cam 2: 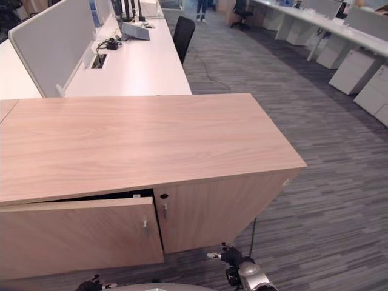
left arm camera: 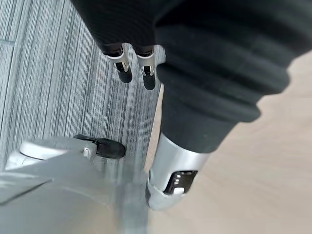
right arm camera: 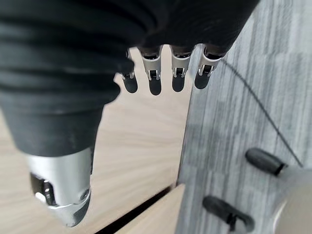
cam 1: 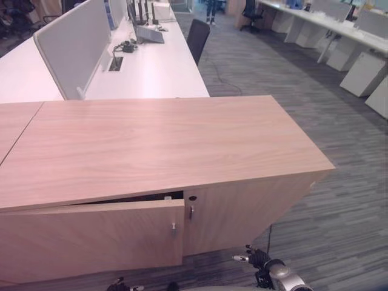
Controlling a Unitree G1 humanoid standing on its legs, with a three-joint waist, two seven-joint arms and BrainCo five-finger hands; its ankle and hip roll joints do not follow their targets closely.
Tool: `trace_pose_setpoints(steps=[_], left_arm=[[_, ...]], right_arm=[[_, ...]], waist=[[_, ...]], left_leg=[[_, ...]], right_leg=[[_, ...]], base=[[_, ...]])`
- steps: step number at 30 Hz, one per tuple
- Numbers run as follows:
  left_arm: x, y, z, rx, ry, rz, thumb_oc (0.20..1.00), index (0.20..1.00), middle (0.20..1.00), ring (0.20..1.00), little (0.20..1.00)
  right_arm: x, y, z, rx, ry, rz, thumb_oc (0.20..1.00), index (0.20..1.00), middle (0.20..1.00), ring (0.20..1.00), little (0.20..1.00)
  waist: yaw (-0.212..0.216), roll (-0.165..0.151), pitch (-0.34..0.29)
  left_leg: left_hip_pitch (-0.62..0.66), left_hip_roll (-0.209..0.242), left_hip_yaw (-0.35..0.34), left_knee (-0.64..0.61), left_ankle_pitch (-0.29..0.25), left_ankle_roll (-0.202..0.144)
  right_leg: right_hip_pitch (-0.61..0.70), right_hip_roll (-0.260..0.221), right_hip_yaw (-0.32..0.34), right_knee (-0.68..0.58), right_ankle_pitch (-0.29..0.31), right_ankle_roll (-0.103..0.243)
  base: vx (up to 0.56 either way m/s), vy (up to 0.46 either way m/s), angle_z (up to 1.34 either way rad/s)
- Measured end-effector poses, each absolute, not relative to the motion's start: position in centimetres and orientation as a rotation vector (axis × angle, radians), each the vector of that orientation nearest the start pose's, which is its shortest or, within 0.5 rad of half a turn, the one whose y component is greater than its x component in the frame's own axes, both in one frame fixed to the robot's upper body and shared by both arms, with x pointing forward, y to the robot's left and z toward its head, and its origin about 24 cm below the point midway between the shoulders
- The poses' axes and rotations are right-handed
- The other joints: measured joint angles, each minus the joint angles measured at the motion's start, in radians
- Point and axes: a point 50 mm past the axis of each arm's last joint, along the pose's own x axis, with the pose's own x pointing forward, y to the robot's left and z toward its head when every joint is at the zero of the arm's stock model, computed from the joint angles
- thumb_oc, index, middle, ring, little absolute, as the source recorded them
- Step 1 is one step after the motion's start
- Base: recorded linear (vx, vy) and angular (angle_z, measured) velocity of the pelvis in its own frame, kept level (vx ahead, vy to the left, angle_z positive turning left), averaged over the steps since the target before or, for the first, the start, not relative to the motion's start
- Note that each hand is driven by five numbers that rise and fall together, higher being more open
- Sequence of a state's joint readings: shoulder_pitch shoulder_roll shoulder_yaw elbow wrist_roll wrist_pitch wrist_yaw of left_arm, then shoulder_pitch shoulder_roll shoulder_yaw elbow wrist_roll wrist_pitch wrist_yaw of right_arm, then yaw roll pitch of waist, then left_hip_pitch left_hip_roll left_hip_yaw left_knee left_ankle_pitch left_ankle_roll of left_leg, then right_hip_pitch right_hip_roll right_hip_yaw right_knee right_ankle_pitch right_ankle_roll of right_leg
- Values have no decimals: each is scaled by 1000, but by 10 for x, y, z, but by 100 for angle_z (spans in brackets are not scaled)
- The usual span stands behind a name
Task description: Put the empty folder in the office cabinet
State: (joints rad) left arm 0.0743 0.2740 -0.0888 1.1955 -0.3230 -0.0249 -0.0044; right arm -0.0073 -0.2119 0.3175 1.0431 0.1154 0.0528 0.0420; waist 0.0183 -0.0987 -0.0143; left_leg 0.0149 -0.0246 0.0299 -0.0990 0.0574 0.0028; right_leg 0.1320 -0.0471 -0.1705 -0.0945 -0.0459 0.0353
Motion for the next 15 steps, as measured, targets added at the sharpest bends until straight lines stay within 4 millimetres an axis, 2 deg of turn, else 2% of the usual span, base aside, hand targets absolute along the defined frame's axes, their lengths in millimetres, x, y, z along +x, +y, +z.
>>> trace_pose_setpoints(steps=[3,5,10,15], left_arm=[[63,248,-162,45,1234,243,1000,1000,1000,1000,1000],[59,249,-162,53,1248,245,1000,1000,1000,1000,1000],[41,254,-164,47,1301,271,1000,1000,1000,1000,1000],[32,255,-164,46,1326,273,1000,1000,1000,1000,1000]], right_arm=[[92,-199,-166,-239,1244,125,1000,1000,1000,1000,1000],[84,-198,-167,-237,1261,127,1000,1000,1000,1000,1000],[89,-198,-166,-238,1243,131,1000,1000,1000,1000,1000],[92,-201,-165,-247,1236,126,1000,1000,1000,1000,1000]], waist=[[-9,8,0],[-12,14,-2],[-8,25,-9],[-3,25,-9]], left_leg=[[-5,0,4,-1,-1,1],[-4,0,11,0,-1,1],[-2,1,13,8,2,8],[-1,0,12,8,2,8]], right_leg=[[-7,-2,2,0,1,2],[-8,-2,9,0,2,3],[-8,-2,13,0,6,-2],[-5,-2,9,0,6,-2]], base=[[8,30,-7],[15,12,-10],[5,1,-2],[3,1,1]])
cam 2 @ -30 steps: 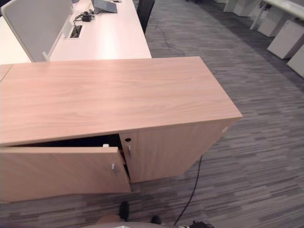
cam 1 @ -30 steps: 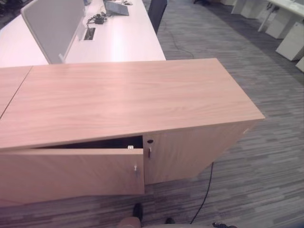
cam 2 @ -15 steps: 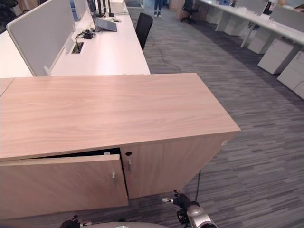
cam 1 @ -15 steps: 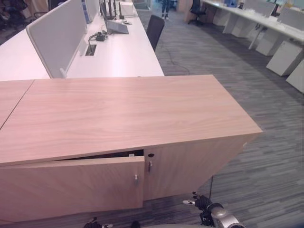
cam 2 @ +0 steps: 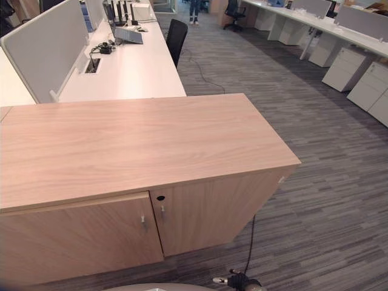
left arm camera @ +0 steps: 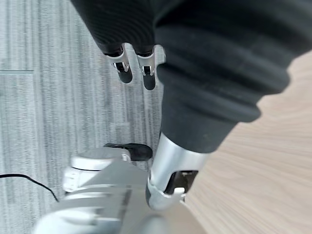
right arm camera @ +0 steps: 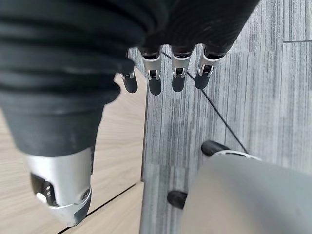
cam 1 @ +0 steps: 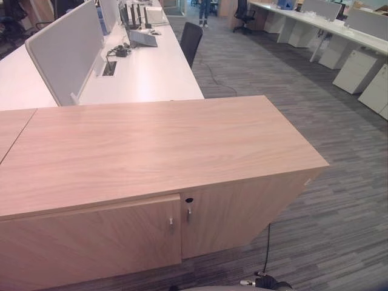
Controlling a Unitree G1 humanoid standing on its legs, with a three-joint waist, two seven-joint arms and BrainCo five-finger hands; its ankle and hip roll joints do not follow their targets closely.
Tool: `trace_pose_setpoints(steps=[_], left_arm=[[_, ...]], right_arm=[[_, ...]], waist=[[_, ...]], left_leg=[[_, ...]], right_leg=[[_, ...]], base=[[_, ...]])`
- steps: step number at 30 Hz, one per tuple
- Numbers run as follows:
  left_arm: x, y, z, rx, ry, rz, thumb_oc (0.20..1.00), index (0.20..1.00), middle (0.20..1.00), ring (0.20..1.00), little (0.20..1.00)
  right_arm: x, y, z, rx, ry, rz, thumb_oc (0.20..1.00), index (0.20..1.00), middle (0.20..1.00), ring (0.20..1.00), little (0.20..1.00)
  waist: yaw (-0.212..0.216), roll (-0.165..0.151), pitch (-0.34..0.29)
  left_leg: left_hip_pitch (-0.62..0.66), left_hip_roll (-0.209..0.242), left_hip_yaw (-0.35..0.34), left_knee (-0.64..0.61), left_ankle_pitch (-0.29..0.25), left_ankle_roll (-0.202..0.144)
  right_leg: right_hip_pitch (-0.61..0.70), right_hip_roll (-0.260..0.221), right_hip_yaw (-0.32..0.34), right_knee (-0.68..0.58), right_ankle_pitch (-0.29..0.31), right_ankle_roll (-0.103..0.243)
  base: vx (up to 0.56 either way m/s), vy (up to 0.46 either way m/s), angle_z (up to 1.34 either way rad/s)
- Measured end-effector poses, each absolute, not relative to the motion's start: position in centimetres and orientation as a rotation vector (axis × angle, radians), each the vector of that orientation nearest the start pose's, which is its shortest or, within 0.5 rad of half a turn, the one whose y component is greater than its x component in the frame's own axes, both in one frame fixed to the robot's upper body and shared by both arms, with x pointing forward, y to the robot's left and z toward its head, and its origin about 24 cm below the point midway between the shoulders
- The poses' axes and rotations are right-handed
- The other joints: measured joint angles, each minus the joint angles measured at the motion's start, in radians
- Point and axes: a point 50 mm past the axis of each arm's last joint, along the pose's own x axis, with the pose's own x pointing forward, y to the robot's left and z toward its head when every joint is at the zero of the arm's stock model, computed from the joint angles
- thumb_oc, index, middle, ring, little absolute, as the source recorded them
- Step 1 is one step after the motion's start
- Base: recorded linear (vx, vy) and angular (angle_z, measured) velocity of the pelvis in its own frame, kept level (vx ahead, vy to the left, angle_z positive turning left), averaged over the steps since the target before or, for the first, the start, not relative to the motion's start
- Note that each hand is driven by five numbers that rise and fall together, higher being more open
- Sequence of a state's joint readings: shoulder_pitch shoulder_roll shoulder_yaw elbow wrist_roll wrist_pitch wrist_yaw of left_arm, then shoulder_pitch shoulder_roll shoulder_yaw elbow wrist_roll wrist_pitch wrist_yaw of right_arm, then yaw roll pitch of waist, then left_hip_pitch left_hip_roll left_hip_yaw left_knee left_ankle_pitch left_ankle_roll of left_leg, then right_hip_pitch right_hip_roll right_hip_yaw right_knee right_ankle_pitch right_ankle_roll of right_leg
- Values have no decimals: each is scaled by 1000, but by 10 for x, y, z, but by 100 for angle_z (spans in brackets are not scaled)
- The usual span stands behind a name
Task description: Put the empty folder in the office cabinet
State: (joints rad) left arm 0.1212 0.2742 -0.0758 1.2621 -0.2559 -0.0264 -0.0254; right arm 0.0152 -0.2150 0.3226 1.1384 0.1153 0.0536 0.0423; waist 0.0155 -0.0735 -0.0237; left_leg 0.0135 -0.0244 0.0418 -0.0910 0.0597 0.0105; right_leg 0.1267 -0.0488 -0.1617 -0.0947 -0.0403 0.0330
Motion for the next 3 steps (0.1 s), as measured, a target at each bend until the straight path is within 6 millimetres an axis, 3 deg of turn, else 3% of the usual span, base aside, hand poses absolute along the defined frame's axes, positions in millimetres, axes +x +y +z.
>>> trace_pose_setpoints(steps=[3], left_arm=[[35,254,-164,51,1321,261,1000,1000,1000,1000,1000]], right_arm=[[95,-201,-164,-248,1230,128,1000,1000,1000,1000,1000]], waist=[[1,1,0]], left_leg=[[1,0,-3,0,0,0]], right_leg=[[3,0,-5,0,-1,-1]], base=[[8,1,4]])
